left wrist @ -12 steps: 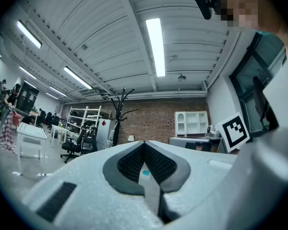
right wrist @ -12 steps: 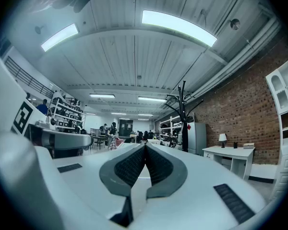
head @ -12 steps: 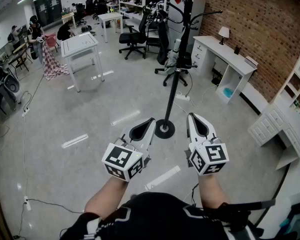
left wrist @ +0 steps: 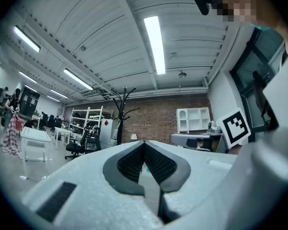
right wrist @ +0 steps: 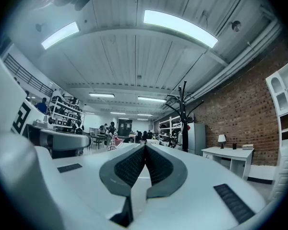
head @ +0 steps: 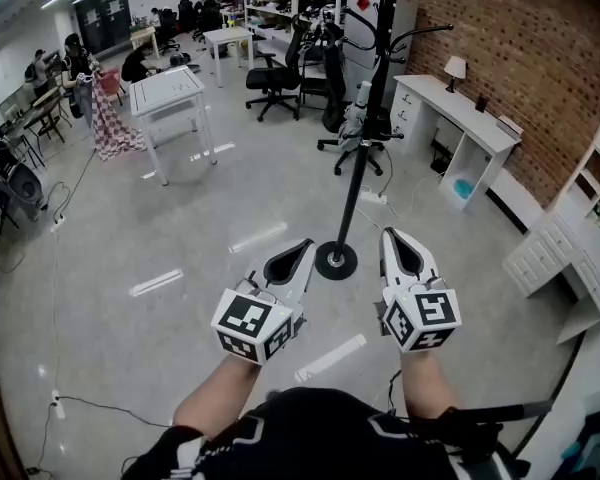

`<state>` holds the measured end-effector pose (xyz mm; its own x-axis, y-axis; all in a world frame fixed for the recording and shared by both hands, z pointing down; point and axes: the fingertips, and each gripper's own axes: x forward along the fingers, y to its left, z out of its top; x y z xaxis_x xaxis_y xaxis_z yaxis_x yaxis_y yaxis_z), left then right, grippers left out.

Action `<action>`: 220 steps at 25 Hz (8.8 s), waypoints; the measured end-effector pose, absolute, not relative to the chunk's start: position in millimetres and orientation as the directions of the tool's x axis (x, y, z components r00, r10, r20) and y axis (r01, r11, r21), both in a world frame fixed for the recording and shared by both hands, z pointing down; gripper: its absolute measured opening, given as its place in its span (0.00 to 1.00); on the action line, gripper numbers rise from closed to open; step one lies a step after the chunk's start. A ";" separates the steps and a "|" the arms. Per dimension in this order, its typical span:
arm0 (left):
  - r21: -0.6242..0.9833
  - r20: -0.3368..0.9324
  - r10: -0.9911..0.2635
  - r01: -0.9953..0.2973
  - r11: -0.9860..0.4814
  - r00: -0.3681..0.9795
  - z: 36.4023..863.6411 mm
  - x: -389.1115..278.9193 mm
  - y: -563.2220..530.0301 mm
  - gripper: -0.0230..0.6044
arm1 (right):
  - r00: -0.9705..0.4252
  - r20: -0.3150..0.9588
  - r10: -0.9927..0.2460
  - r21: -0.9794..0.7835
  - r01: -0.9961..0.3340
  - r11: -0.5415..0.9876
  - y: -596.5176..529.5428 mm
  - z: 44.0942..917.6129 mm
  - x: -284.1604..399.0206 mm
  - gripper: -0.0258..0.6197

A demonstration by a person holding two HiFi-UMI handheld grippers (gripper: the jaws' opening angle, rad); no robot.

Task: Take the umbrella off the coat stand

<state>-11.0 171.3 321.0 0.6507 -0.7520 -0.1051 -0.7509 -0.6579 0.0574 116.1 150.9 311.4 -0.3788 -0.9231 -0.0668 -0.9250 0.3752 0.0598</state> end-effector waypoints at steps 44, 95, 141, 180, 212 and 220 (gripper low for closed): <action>0.089 -0.115 -0.698 -0.692 -0.716 0.707 333.2 -54.3 62.3 0.05 | -0.353 -0.071 -0.933 0.049 -0.935 0.350 36.4 325.9 68.1 0.05; 0.078 -0.103 -0.689 -0.685 -0.724 0.717 324.8 13.0 -196.1 0.05 | -0.324 -0.130 -0.937 0.024 -0.946 0.323 -211.5 313.2 145.8 0.05; 0.055 -0.119 -0.348 -0.344 -0.937 0.930 290.1 52.4 -373.9 0.05 | 0.074 -0.099 -0.992 0.063 -0.995 -0.080 -320.9 302.6 146.6 0.05; -0.003 -0.059 -0.195 -0.195 -0.981 0.979 271.0 200.6 -477.1 0.19 | 0.031 -0.098 -0.995 0.032 -0.999 -0.034 -361.5 320.0 249.4 0.05; 0.038 -0.135 -0.261 -0.259 -0.965 0.956 257.7 189.0 -480.2 0.06 | 0.056 -0.111 -0.992 0.011 -0.998 -0.058 -351.3 322.7 258.2 0.05; 0.043 -0.169 -0.267 -0.264 -0.964 0.949 238.5 173.8 -471.6 0.06 | 0.036 -0.112 -0.993 0.024 -0.999 -0.039 -353.1 320.4 245.9 0.05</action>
